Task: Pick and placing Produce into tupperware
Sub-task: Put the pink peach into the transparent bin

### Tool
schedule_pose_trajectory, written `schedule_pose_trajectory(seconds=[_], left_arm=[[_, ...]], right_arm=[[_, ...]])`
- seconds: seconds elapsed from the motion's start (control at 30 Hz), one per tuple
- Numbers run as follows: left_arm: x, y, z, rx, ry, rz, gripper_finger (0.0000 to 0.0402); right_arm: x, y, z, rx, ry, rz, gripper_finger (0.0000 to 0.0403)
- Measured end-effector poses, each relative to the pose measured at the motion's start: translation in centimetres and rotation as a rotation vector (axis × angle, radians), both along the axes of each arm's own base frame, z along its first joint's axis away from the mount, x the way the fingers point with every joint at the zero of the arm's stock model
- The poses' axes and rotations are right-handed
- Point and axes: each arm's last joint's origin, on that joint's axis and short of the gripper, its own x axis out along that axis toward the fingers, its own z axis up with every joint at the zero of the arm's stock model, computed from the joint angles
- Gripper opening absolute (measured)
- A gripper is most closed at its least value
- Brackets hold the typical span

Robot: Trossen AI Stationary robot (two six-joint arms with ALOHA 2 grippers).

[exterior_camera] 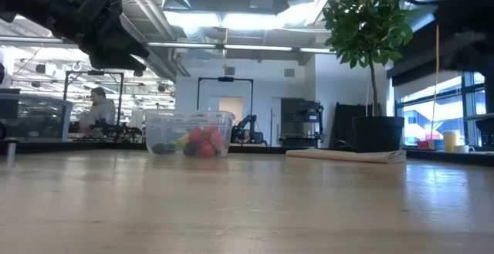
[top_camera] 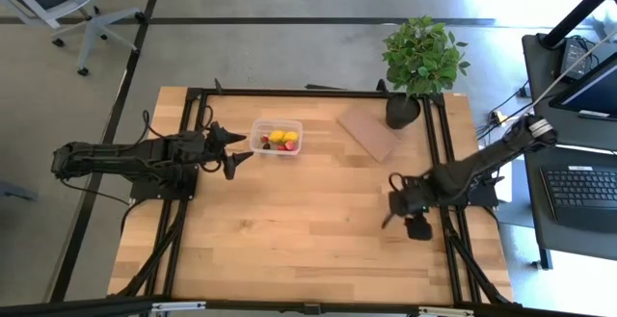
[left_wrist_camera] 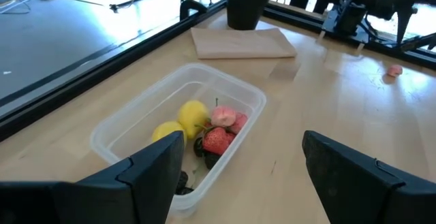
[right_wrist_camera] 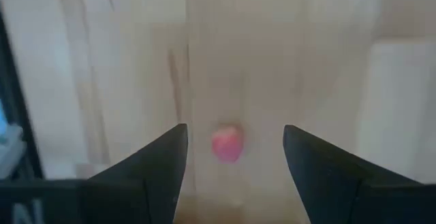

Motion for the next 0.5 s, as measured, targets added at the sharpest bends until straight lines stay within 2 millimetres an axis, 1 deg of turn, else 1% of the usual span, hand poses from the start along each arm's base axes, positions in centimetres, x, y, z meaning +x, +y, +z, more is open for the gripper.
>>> schedule_pose_trajectory(seconds=[0.1, 0.23, 0.37, 0.5], left_arm=[[-0.1, 0.0, -0.2, -0.002, 0.018, 0.000, 0.0291], [-0.1, 0.0, -0.3, -0.006, 0.036, 0.001, 0.0291], [-0.1, 0.0, -0.3, -0.009, 0.037, 0.002, 0.0291], [-0.1, 0.0, -0.3, -0.009, 0.037, 0.001, 0.0291]], right_arm=[[-1.1, 0.8, -2.2, -0.006, 0.015, 0.047, 0.0243], [-2.0, 1.3, -4.3, -0.020, 0.041, 0.076, 0.0243], [-2.8, 1.2, -5.5, -0.040, 0.085, 0.062, 0.0243], [-3.1, 1.3, -6.2, -0.037, 0.087, 0.055, 0.0243]])
